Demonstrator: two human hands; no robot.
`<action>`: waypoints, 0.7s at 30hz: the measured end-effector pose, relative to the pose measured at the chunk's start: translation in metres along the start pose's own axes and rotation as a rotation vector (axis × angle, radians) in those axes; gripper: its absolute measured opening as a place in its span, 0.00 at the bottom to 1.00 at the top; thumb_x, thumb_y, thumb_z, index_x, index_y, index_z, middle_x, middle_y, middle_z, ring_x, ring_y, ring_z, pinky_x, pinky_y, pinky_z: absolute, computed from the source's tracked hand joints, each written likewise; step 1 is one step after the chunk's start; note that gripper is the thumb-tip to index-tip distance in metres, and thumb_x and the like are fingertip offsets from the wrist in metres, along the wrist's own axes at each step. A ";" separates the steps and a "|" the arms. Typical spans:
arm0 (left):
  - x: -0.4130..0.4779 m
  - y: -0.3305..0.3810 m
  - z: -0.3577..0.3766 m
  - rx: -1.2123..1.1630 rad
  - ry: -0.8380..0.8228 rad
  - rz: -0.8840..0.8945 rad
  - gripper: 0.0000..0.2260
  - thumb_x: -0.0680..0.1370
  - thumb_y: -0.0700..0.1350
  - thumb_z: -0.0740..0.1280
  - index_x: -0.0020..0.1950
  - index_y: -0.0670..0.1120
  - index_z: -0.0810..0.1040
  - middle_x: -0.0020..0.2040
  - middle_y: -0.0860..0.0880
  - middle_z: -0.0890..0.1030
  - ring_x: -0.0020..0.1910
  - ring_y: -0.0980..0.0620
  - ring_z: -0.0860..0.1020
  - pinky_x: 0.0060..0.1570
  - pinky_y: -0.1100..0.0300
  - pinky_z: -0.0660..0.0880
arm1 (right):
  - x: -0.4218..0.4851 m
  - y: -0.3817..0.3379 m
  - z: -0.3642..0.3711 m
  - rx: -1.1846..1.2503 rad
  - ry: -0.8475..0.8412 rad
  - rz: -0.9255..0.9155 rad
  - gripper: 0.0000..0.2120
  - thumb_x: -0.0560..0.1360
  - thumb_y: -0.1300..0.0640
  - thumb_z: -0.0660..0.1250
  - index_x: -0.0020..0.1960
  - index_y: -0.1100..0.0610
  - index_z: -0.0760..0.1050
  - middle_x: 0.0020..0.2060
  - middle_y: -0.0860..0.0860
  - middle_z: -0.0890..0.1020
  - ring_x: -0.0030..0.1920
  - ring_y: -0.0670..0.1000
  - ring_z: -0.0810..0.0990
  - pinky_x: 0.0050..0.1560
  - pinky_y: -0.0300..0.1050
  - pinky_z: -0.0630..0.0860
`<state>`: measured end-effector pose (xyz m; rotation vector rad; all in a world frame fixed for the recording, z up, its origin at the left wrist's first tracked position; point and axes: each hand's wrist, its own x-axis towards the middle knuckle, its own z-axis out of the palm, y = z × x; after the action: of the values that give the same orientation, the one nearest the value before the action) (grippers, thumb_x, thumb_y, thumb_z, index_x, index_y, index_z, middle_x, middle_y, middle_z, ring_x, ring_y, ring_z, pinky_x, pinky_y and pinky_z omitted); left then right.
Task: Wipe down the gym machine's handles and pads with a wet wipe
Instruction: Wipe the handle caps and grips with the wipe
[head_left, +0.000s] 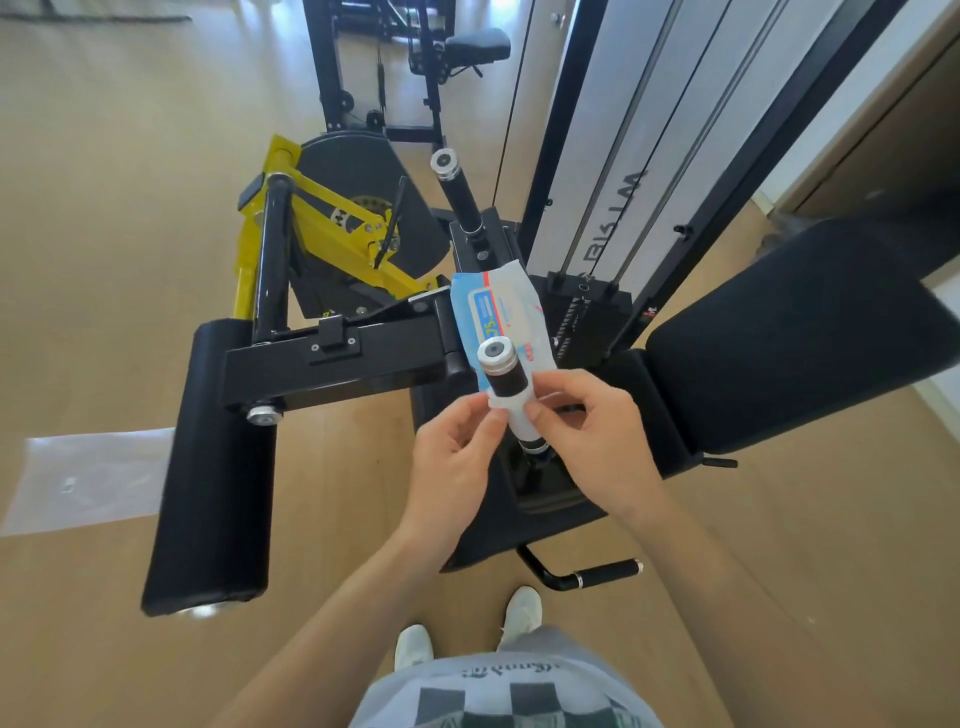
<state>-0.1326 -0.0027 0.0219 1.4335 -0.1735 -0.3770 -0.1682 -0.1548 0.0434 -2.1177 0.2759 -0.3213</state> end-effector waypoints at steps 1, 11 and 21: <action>0.002 0.006 -0.001 -0.018 0.025 0.048 0.12 0.84 0.41 0.66 0.67 0.45 0.81 0.61 0.52 0.85 0.63 0.55 0.81 0.64 0.54 0.79 | 0.002 -0.005 0.000 0.016 -0.002 -0.031 0.15 0.79 0.57 0.71 0.65 0.56 0.80 0.58 0.48 0.83 0.55 0.43 0.82 0.53 0.40 0.82; 0.003 -0.009 0.004 0.047 -0.087 0.008 0.12 0.85 0.38 0.63 0.65 0.49 0.81 0.58 0.54 0.86 0.61 0.55 0.82 0.62 0.57 0.79 | -0.008 0.013 0.001 -0.078 -0.028 -0.011 0.15 0.79 0.60 0.71 0.65 0.55 0.80 0.57 0.46 0.82 0.54 0.43 0.81 0.55 0.43 0.82; -0.004 -0.004 0.003 0.075 0.173 0.115 0.08 0.79 0.42 0.72 0.58 0.45 0.84 0.50 0.53 0.86 0.50 0.56 0.84 0.49 0.63 0.81 | -0.010 0.000 0.011 -0.041 0.086 -0.033 0.17 0.77 0.56 0.73 0.65 0.55 0.79 0.59 0.46 0.82 0.57 0.43 0.81 0.55 0.34 0.79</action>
<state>-0.1381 -0.0039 0.0190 1.5149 -0.1305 -0.1527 -0.1737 -0.1424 0.0367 -2.1538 0.3000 -0.4299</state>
